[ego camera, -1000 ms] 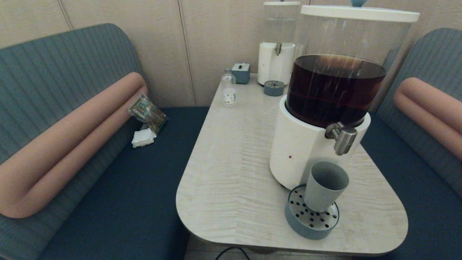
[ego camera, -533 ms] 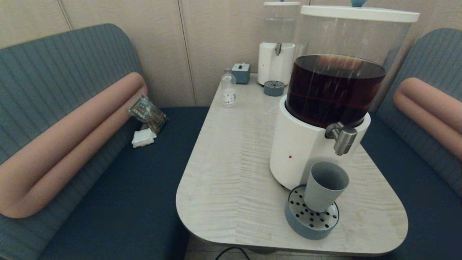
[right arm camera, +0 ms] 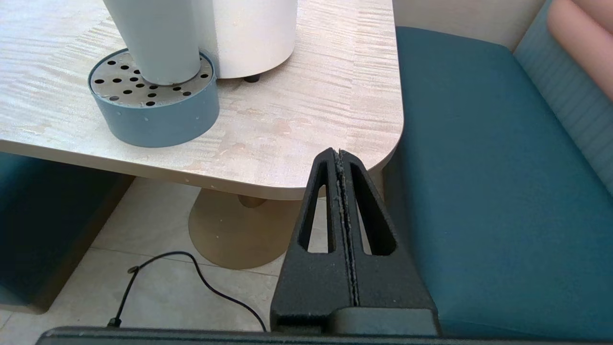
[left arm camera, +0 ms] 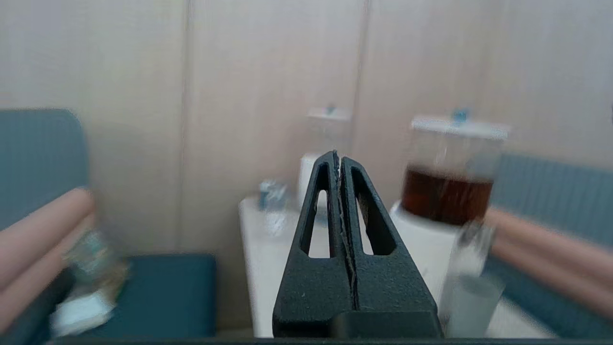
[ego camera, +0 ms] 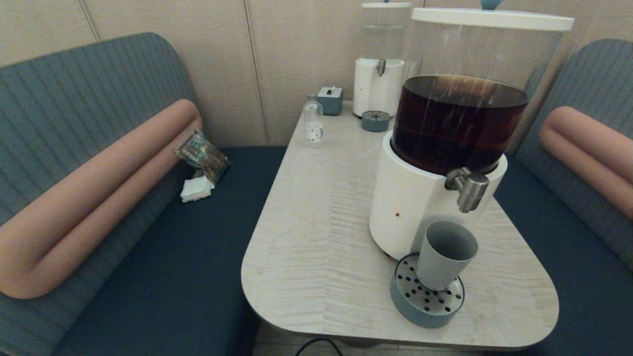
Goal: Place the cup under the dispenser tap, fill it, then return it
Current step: Turn on the faucet
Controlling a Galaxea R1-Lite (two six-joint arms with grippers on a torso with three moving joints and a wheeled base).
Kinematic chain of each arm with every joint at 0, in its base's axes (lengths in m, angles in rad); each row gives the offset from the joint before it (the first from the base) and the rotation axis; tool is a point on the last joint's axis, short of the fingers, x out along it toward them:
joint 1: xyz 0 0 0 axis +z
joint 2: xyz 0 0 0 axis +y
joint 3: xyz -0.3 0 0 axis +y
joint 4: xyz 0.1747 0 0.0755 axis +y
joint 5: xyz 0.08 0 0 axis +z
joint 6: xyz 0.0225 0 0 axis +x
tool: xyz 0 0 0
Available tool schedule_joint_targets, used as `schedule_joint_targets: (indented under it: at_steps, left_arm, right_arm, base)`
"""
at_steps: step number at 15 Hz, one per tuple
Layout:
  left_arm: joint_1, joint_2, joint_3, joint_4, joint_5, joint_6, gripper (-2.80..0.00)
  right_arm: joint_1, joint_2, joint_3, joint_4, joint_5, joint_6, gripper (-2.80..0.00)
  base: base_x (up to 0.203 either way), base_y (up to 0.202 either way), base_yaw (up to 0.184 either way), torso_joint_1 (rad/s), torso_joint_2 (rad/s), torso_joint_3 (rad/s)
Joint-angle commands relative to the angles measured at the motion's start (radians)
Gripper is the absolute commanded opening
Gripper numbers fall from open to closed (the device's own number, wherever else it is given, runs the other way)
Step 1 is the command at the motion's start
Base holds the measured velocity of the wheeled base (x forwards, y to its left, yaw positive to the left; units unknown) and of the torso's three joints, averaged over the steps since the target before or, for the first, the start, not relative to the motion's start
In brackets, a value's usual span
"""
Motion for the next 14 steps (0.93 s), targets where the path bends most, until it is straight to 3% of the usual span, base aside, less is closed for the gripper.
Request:
schedule_joint_targets:
  at_steps: [1, 6, 10, 14]
  left_arm:
    - [0.000, -0.067, 0.034, 0.071, 0.005, 0.072, -2.80]
    - [0.000, -0.067, 0.310, 0.074, 0.045, 0.282, -2.80]
    - [-0.001, -0.067, 0.482, 0.068, 0.058, 0.322, -2.80]
    - [0.000, -0.067, 0.513, 0.129, 0.215, 0.326, -2.80]
  right_arm:
    - [0.000, 0.000, 0.000, 0.000, 0.000, -0.001, -2.80]
    - [0.000, 0.000, 0.001, 0.000, 0.000, -0.001, -2.80]
    - [0.000, 0.000, 0.000, 0.000, 0.000, -0.001, -2.80]
    - [0.000, 0.000, 0.001, 0.000, 0.000, -0.001, -2.80]
  base:
    - [0.000, 0.000, 0.000, 0.000, 0.00, 0.000]
    - [0.000, 0.000, 0.000, 0.000, 0.00, 0.000]
    - [0.000, 0.000, 0.000, 0.000, 0.00, 0.000]
    - [0.000, 0.000, 0.000, 0.000, 0.00, 0.000]
